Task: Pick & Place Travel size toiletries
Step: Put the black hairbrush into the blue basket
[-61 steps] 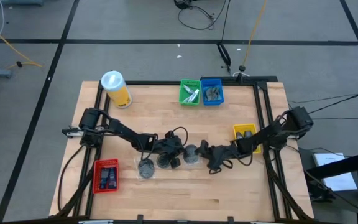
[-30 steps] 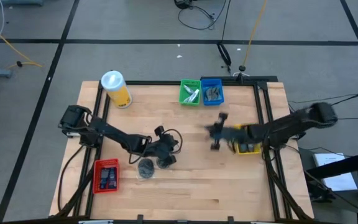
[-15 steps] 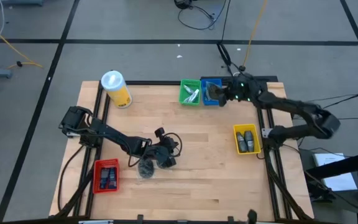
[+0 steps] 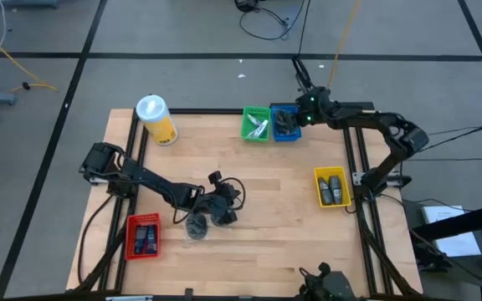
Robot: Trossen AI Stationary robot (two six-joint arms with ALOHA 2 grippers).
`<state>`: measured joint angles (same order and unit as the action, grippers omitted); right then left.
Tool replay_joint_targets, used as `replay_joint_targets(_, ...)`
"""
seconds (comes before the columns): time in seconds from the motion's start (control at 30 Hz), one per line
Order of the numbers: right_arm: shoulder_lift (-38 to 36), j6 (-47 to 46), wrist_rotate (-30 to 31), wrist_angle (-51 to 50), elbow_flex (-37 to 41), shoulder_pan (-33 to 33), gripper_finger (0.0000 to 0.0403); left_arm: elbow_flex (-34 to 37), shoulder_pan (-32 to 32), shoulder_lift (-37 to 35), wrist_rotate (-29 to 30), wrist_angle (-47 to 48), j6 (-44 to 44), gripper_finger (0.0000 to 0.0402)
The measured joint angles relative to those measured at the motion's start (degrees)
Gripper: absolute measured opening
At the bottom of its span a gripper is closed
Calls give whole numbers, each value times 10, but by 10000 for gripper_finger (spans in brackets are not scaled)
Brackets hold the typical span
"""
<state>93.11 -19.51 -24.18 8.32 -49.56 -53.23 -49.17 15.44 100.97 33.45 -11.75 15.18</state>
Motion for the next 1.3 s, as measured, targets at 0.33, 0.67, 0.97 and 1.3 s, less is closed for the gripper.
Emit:
replay_joint_targets(0.33, 5, 23, -1, -23, 0, -4, 134, 0, 1, 0, -2, 0, 2, 19)
replay_joint_targets(0.67, -109, 54, 81, -124, 0, -12, 236, 0, 1, 0, -2, -2, 4, 19)
replay_joint_targets(0.97, -129, 124, 154, -126, 0, 48, 144, 0, 0, 0, -2, -5, 6, 19)
replay_joint_targets(1.3, -11, 142, 272, -42, 0, 73, 6, 0, -1, 0, -1, -5, 14, 19)
